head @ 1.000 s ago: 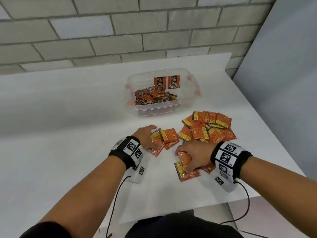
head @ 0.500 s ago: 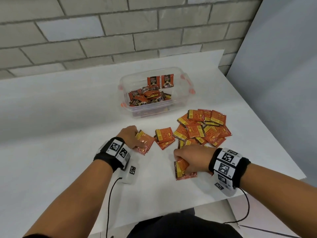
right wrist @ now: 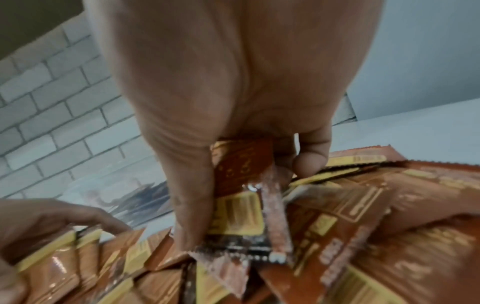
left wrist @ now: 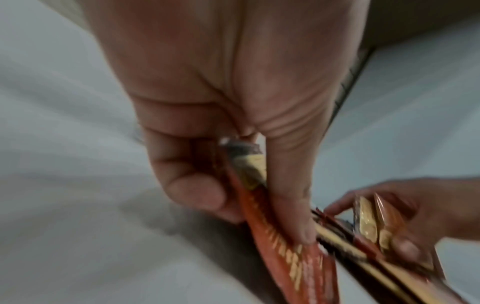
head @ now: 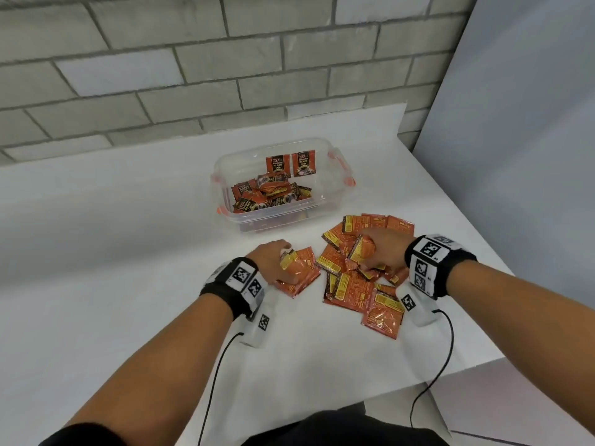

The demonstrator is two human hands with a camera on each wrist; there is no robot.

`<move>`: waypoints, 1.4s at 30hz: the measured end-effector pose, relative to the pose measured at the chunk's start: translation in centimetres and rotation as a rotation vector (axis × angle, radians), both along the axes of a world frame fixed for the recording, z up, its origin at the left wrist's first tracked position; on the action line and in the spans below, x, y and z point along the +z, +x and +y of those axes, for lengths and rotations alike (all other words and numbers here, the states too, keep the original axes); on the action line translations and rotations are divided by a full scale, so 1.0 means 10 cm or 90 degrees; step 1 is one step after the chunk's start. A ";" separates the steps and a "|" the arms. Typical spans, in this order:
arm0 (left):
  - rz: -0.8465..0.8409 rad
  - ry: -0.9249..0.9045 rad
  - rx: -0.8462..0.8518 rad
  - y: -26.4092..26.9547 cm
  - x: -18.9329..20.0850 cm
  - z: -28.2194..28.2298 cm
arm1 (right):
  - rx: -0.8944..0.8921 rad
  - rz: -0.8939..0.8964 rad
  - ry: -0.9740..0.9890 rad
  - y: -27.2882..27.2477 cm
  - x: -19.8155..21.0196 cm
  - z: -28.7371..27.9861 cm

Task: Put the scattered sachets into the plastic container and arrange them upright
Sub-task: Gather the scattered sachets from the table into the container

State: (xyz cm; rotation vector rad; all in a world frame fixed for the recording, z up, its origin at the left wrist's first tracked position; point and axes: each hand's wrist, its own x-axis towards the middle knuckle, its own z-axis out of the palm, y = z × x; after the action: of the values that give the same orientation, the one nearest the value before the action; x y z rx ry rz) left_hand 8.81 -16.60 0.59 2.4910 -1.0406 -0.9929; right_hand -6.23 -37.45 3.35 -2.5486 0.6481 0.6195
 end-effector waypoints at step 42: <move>-0.196 0.010 0.277 1.38 0.62 -0.47 | -0.059 -0.157 0.049 1.96 0.14 0.28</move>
State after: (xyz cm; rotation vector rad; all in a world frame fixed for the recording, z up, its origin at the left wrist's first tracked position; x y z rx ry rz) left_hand 22.58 -21.28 6.80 2.7685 -0.5162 -0.5018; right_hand 13.32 -34.60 4.73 -2.4538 0.6375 0.2860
